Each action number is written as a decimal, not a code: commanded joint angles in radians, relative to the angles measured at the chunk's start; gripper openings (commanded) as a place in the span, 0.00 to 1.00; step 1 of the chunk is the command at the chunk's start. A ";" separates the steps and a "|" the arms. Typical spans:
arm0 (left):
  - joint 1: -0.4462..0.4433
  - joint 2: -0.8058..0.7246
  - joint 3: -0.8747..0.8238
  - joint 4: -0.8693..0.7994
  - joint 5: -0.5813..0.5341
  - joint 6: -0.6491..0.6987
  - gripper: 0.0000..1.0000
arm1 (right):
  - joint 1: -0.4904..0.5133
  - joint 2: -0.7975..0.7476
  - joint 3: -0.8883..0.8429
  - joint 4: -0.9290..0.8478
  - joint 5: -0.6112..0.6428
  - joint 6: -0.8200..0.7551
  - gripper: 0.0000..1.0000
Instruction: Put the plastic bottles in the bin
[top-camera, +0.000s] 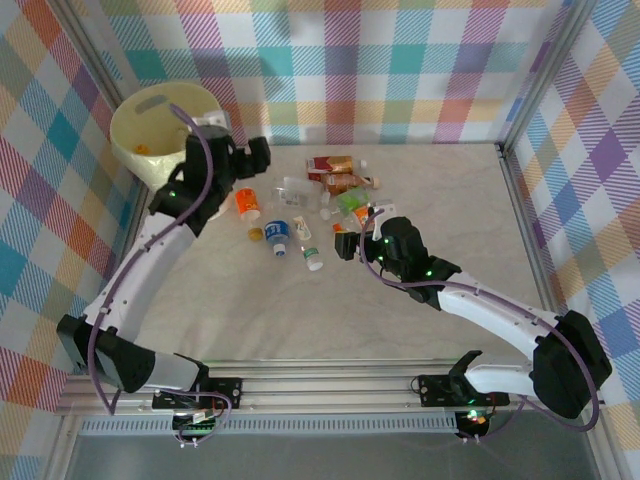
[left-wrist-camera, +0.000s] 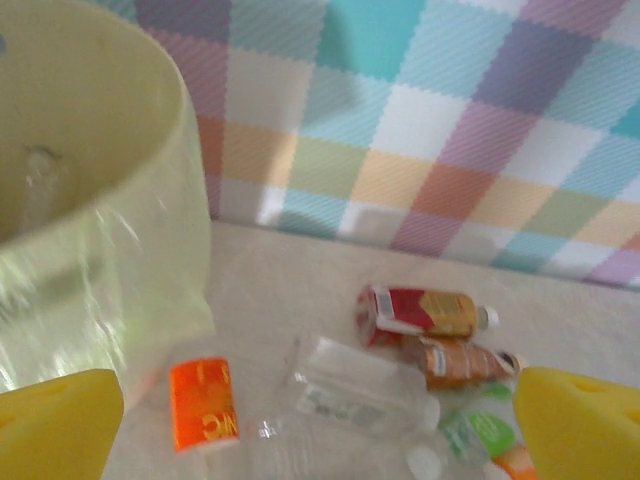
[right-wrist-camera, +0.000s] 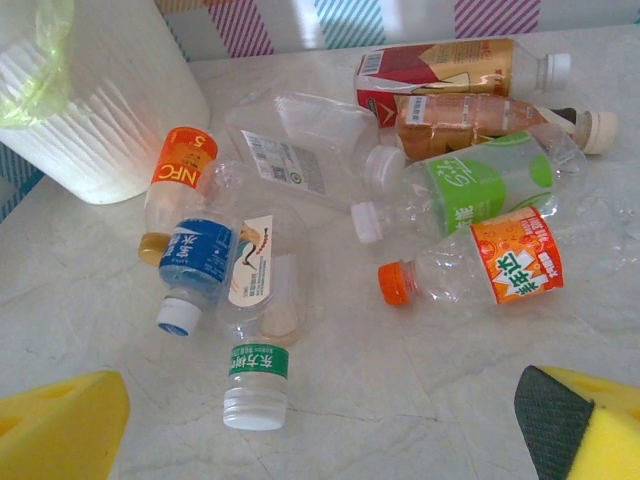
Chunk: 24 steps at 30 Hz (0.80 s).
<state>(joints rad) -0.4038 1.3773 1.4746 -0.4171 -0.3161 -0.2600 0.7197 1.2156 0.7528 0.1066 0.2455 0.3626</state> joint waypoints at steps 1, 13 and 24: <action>-0.053 -0.031 -0.074 0.037 -0.079 -0.075 1.00 | -0.001 -0.014 0.011 0.010 0.026 0.018 1.00; -0.072 -0.004 -0.258 0.014 -0.084 -0.147 1.00 | 0.000 0.001 0.021 -0.014 0.032 0.018 1.00; -0.021 0.149 -0.318 0.050 -0.048 -0.218 1.00 | 0.000 0.031 0.052 -0.042 0.021 0.000 1.00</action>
<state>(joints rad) -0.4545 1.4971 1.1671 -0.3939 -0.3721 -0.4381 0.7197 1.2362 0.7647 0.0780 0.2611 0.3626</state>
